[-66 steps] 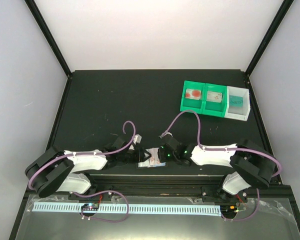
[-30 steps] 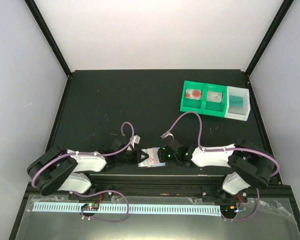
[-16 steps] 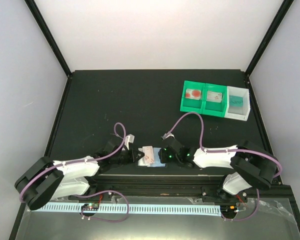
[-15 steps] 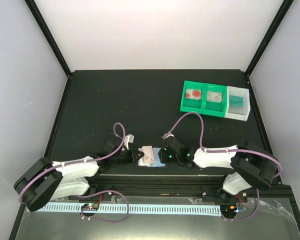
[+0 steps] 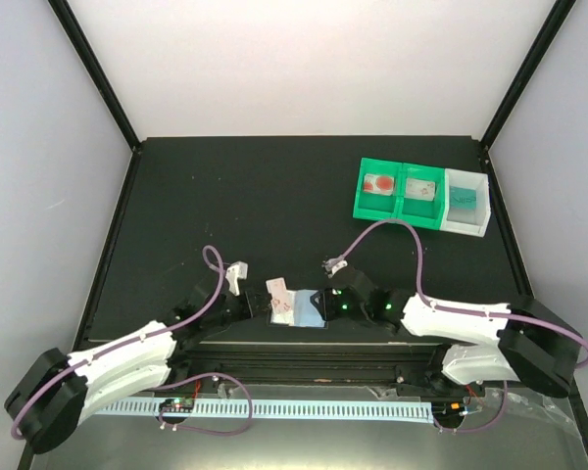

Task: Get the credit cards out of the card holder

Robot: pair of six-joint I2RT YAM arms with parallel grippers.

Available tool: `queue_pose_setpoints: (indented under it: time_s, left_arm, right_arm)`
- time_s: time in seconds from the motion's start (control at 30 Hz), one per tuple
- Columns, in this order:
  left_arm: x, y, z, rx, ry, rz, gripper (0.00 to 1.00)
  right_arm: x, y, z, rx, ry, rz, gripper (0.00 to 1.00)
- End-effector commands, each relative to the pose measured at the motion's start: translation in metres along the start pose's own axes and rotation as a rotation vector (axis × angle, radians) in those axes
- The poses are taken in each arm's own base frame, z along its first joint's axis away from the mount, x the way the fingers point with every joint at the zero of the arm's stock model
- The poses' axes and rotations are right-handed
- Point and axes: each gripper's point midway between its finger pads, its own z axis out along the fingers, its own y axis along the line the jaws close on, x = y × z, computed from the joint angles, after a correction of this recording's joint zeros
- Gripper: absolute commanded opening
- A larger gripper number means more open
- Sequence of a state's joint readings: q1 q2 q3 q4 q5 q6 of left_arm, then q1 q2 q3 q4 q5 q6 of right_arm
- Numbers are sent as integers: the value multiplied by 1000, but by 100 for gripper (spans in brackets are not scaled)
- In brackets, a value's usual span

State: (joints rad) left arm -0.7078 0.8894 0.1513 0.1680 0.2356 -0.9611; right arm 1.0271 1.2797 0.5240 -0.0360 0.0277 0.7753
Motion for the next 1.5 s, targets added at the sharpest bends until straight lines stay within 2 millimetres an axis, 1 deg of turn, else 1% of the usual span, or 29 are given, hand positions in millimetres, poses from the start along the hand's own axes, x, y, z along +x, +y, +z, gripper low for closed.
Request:
queue_pose_setpoints:
  time_s: [0.0,0.13,0.2,0.3,0.37,0.43,0.53,0.63,0.77,0.83,0.87,0.9,0.97,1.03,1.07,1.13,1.27,1.3,1.37,1.47]
  left_arm:
    - [-13,-10,-12,34,-70,-18,2]
    - [-21,-38,-27,154,-107,-28,2]
    - [-25,-50,-36,216,-130,-36,2]
    - [-29,-62,-47,269,-151,-45,2]
    - [-29,-70,-53,307,-157,-48,2]
    - [-29,-77,-57,344,-155,-62,2]
    - [-29,-84,-62,393,-156,-78,2]
    - [-30,-91,-66,438,-156,-90,1]
    - [-30,-97,-68,473,-150,-100,2]
    - [-29,-98,-68,485,-146,-108,2]
    - [-28,-98,-69,491,-143,-114,2]
    - [-28,-98,-69,498,-143,-117,1]
    - [-28,-98,-69,503,-140,-122,2]
    - [-27,-97,-69,501,-139,-123,2]
    - [-27,-97,-69,498,-137,-122,4]
    - [-26,-96,-69,494,-136,-118,12]
    - [-23,-94,-71,476,-135,-75,38]
    - [-22,-94,-72,471,-135,-59,42]
    - [-17,-92,-72,457,-119,-33,48]
    - [-9,-93,-76,473,-93,20,53]
  right_arm:
    - [-2,25,-13,-143,-14,5,26]
    - [-8,54,-23,-295,-16,51,33]
    - [-12,68,-28,-369,-18,91,36]
    - [-19,85,-36,-471,-35,152,42]
    - [-25,94,-42,-532,-51,197,44]
    - [-29,100,-46,-577,-59,232,47]
    - [-34,108,-52,-637,-72,271,54]
    - [-40,112,-54,-658,-77,301,54]
    - [-43,113,-55,-668,-87,334,54]
    - [-46,114,-56,-674,-97,339,51]
    - [-47,115,-57,-678,-102,337,47]
    - [-48,115,-58,-682,-106,333,42]
    - [-49,115,-59,-683,-114,325,26]
    - [-48,114,-60,-679,-120,314,13]
    - [-47,113,-61,-679,-120,305,9]
    - [-44,113,-62,-680,-118,276,1]
    - [-34,115,-71,-692,-109,153,1]
    - [-29,116,-72,-695,-96,109,1]
    - [-19,114,-76,-689,-76,27,1]
    - [-3,113,-86,-719,-43,-63,1]
